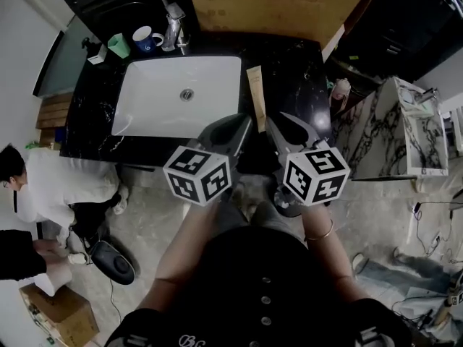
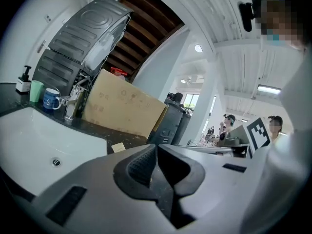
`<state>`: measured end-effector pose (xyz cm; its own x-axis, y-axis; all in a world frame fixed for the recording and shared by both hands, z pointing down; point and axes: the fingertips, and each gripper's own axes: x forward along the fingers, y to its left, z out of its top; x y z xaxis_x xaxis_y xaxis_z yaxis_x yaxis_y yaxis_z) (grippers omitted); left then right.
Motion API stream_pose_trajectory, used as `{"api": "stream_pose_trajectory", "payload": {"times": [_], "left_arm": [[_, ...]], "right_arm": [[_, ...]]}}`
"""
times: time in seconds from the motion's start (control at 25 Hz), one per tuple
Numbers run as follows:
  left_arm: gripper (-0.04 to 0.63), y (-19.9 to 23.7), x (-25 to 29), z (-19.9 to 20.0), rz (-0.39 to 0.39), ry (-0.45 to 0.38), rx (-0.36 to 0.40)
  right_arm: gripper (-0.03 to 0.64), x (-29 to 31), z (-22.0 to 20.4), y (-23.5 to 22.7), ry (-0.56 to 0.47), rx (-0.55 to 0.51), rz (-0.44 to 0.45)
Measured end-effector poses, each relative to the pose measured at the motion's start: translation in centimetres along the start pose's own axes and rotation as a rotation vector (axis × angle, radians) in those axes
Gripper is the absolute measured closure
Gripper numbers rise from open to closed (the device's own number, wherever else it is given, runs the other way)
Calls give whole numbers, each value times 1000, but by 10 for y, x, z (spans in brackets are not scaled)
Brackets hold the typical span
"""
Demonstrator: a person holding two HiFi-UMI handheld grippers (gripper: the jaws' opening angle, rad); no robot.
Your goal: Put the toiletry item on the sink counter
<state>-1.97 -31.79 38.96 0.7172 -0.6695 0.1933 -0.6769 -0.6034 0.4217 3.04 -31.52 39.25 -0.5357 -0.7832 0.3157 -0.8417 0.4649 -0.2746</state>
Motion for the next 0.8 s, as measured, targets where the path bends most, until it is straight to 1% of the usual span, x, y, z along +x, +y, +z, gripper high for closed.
{"api": "stream_pose_trajectory", "payload": {"times": [0.2, 0.32, 0.44, 0.64, 0.8], "left_arm": [[577, -17, -4, 5, -1, -28, 14], [577, -28, -5, 7, -16, -42, 18], [577, -37, -6, 9, -30, -51, 45], [577, -46, -10, 18, -50, -109, 69], [577, -48, -10, 18, -63, -119, 88]], "right_arm": [[580, -19, 14, 10, -77, 1, 52], [591, -28, 20, 11, -94, -13, 60], [603, -33, 25, 15, -112, -26, 70], [612, -41, 33, 25, -161, -51, 125], [612, -45, 37, 30, -183, -76, 157]]}}
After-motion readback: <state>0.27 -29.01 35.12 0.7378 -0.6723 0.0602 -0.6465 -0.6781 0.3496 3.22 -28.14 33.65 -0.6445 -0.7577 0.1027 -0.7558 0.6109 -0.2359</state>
